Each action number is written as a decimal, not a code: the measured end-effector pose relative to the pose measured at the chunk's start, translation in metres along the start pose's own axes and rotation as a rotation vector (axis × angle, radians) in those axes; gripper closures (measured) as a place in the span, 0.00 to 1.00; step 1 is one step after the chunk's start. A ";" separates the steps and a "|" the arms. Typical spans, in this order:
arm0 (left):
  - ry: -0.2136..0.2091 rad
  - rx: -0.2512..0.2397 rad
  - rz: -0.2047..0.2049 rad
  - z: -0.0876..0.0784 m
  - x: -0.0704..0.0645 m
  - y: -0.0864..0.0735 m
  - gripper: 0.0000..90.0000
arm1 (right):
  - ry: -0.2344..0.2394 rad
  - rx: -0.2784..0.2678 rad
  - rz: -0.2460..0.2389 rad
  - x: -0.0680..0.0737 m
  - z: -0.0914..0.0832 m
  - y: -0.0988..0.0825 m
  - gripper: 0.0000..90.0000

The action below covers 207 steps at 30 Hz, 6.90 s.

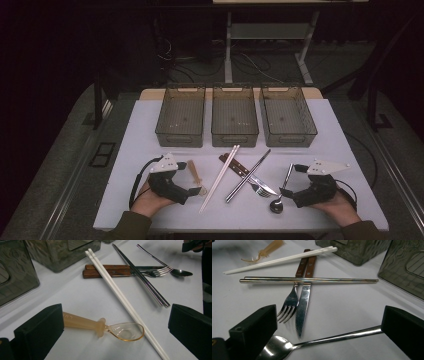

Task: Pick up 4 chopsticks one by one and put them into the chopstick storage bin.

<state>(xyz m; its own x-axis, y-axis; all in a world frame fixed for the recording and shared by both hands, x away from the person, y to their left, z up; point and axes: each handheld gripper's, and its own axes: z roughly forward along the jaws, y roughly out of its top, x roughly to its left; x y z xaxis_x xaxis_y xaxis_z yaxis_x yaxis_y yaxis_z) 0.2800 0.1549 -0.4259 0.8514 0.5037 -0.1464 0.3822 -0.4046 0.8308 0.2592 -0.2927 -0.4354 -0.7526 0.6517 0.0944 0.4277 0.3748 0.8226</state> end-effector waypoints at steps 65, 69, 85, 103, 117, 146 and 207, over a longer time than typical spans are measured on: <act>0.019 0.049 -0.018 0.063 0.003 0.047 0.56 | -0.021 0.010 0.020 -0.004 -0.003 0.000 0.01; 0.015 0.049 -0.019 0.068 0.003 0.049 0.57 | -0.022 0.012 0.019 -0.004 -0.002 0.000 0.01; 0.030 0.126 -0.033 0.094 0.000 0.055 0.61 | -0.025 0.010 0.019 -0.004 -0.003 -0.001 0.01; 0.062 0.213 -0.042 0.106 -0.004 0.047 0.67 | -0.025 0.019 0.014 -0.002 -0.002 -0.001 0.01; 0.087 0.233 -0.030 0.110 -0.007 0.045 0.70 | -0.025 0.020 0.014 -0.002 -0.002 -0.001 0.01; 0.053 0.229 -0.033 0.112 -0.011 0.045 0.82 | -0.024 0.025 0.010 -0.002 -0.001 -0.001 0.01; 0.048 0.239 -0.017 0.105 -0.006 0.042 0.88 | -0.024 0.028 0.002 -0.001 -0.001 0.000 0.01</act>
<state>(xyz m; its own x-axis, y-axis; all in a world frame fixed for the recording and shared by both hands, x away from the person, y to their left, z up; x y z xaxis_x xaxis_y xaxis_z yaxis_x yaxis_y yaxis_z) 0.3282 0.0548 -0.4467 0.8281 0.5455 -0.1291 0.4756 -0.5618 0.6769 0.2590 -0.2940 -0.4352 -0.7398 0.6677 0.0824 0.4434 0.3918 0.8062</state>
